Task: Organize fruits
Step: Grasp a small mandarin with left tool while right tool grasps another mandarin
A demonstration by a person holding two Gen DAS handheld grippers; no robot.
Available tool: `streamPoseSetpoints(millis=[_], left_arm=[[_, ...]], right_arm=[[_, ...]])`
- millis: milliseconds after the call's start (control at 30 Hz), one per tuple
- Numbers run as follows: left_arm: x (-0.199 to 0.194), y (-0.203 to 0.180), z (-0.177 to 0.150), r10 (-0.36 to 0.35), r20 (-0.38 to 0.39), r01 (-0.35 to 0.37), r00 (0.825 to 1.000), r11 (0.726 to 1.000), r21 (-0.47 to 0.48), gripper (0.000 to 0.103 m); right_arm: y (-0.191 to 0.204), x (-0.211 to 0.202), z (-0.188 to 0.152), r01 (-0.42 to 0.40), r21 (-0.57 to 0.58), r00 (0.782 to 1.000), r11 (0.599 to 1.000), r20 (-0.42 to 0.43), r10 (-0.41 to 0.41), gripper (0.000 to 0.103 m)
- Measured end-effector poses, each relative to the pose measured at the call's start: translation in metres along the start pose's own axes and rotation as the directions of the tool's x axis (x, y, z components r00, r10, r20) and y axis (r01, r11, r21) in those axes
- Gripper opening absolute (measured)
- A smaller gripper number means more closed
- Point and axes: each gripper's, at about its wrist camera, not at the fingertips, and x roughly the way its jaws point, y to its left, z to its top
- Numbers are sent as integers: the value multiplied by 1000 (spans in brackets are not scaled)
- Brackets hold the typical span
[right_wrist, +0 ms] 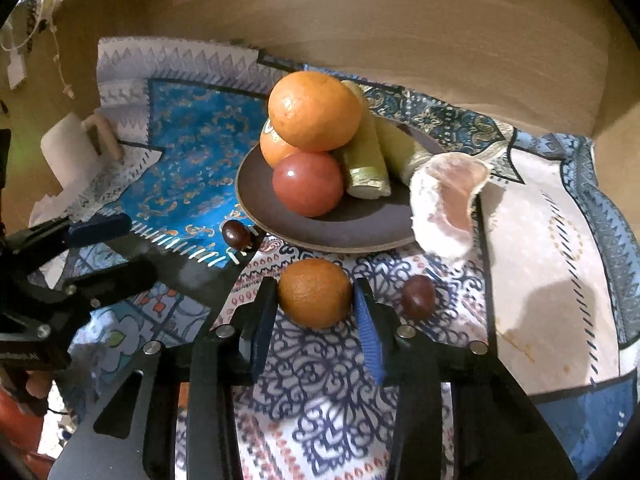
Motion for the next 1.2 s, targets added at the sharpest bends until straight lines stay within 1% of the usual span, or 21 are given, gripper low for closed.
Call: streamPoseSetpoints(millis=[100, 267, 367, 467, 600, 667, 700, 967, 1200], left_arm=[[-2, -10, -2, -21, 1, 21, 1000, 1000, 5, 73], [-2, -34, -8, -51, -13, 52, 999, 998, 39, 73], [4, -44, -14, -62, -36, 64, 997, 997, 50, 68], [13, -49, -20, -73, -67, 76, 995, 996, 41, 61], [22, -55, -27, -87, -108, 91, 990, 995, 35, 46], [22, -59, -29, -73, -101, 78, 992, 996, 47, 40], [21, -60, -29, -87, -103, 92, 991, 995, 48, 34], [19, -53, -19, -73, -91, 76, 993, 996, 35, 34], [12, -31, 10, -24, -31, 24, 999, 999, 24, 34]], right_arm=[[-4, -13, -5, 7, 8, 1000, 1000, 21, -7, 35], [-10, -34, -15, 10, 24, 998, 1000, 56, -11, 35], [-12, -42, -21, 14, 30, 998, 999, 67, -16, 35], [-14, -44, -27, 11, 39, 998, 999, 67, -13, 35], [-17, -47, -35, 6, 51, 998, 999, 66, -9, 35], [-19, -48, -39, 3, 59, 998, 998, 63, -7, 35], [-20, -48, -40, 2, 63, 998, 998, 61, -6, 35], [-22, -47, -36, -6, 65, 998, 998, 69, 2, 35], [-19, -42, -19, -14, 49, 996, 999, 84, 10, 35]])
